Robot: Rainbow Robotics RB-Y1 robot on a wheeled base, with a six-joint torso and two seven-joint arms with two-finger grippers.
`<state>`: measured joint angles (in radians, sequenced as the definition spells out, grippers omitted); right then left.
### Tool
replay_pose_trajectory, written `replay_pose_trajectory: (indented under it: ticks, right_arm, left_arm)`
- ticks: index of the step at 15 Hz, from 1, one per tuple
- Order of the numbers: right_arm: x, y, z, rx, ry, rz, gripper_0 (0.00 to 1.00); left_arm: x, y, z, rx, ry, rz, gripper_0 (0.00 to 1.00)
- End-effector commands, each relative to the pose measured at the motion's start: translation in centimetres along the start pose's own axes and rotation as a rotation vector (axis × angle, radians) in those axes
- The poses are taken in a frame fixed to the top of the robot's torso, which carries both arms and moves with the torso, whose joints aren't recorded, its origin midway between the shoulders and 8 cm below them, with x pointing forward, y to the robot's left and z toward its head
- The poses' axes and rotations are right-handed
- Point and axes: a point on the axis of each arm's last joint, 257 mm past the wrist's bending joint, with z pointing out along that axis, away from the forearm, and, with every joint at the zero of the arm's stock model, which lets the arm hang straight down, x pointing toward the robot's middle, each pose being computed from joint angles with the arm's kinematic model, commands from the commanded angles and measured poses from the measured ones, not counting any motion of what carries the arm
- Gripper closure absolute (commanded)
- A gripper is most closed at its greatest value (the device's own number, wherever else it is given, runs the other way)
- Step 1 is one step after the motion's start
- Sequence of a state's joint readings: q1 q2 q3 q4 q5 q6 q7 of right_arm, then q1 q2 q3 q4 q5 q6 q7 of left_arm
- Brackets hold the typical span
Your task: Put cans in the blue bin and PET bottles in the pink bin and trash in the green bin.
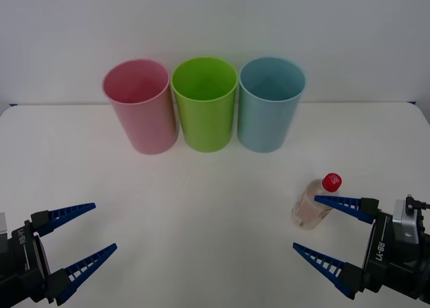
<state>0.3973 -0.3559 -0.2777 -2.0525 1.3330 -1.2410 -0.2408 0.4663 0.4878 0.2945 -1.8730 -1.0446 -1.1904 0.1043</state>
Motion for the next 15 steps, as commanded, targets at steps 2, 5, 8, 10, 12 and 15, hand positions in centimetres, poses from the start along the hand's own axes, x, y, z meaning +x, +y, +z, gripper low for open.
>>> replay_pose_trajectory:
  ticks: [2, 5, 8, 10, 12, 15]
  right_arm:
    - [0.0, 0.0, 0.0, 0.0, 0.0, 0.0, 0.0]
    - [0.0, 0.0, 0.0, 0.0, 0.0, 0.0, 0.0]
    - [0.0, 0.0, 0.0, 0.0, 0.0, 0.0, 0.0]
    - [0.0, 0.0, 0.0, 0.0, 0.0, 0.0, 0.0]
    - [0.0, 0.0, 0.0, 0.0, 0.0, 0.0, 0.0]
    - [0.0, 0.0, 0.0, 0.0, 0.0, 0.0, 0.0]
  left_arm:
    - [0.0, 0.0, 0.0, 0.0, 0.0, 0.0, 0.0]
    - [0.0, 0.0, 0.0, 0.0, 0.0, 0.0, 0.0]
    - [0.0, 0.0, 0.0, 0.0, 0.0, 0.0, 0.0]
    - [0.0, 0.0, 0.0, 0.0, 0.0, 0.0, 0.0]
    - [0.0, 0.0, 0.0, 0.0, 0.0, 0.0, 0.0]
    - [0.0, 0.0, 0.0, 0.0, 0.0, 0.0, 0.0]
